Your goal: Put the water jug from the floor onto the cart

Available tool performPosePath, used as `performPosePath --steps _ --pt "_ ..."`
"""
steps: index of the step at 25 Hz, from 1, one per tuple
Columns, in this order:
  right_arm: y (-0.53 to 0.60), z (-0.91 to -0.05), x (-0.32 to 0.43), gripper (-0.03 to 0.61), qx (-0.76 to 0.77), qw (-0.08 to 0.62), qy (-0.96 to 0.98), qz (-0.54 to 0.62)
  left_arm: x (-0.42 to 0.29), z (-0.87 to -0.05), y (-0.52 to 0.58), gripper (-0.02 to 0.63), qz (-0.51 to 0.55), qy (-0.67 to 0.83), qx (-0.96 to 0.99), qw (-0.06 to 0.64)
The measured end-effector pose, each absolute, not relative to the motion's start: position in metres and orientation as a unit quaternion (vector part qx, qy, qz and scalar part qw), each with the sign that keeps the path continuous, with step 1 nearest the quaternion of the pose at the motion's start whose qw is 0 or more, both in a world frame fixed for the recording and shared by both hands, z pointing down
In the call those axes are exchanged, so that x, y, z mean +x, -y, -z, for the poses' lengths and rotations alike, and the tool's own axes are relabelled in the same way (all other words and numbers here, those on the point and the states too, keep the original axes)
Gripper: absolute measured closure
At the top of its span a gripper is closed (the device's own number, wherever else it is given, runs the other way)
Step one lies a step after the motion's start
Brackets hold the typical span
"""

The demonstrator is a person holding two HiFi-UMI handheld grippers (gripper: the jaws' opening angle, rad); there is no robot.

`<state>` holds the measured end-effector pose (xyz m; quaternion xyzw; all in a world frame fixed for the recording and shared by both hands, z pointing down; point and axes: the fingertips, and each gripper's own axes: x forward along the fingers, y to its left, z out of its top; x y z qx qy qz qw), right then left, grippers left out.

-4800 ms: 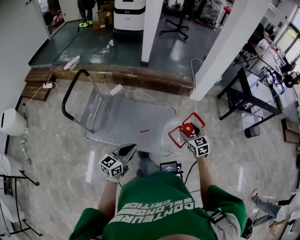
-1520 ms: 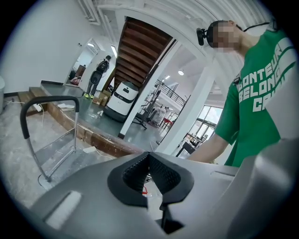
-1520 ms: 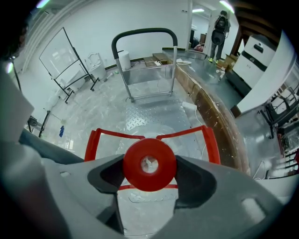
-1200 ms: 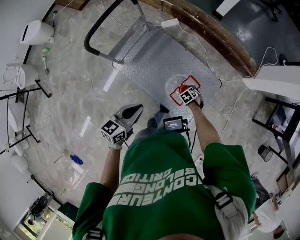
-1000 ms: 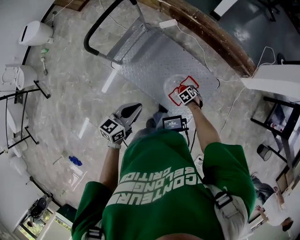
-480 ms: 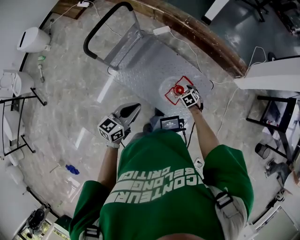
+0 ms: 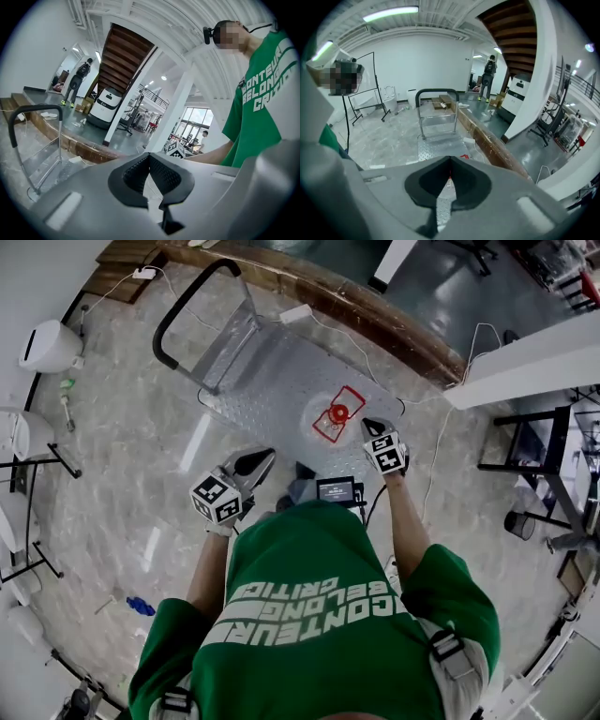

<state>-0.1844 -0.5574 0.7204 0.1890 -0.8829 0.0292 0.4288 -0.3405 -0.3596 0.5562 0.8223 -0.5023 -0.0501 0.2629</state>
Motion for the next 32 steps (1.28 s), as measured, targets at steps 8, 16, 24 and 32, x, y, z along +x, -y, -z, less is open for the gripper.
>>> performPosePath --steps 8,16,24,32 --pt "0.512 -0.649 -0.158 0.586 0.220 0.397 0.891 0.027 -0.315 -0.552 0.329 0.606 0.057 0.469 0.845 0.252" --pt "0.457 -0.598 -0.134 0.584 0.239 0.373 0.893 0.074 -0.291 -0.546 0.287 0.606 0.069 0.452 0.856 0.240" --pt "0.404 -0.570 -0.102 0.585 0.254 0.360 0.894 0.080 -0.276 -0.543 0.258 0.606 0.082 0.444 0.860 0.237" --pt "0.384 -0.556 -0.092 0.586 0.264 0.350 0.895 0.085 -0.274 -0.547 0.251 0.606 0.097 0.446 0.857 0.238"
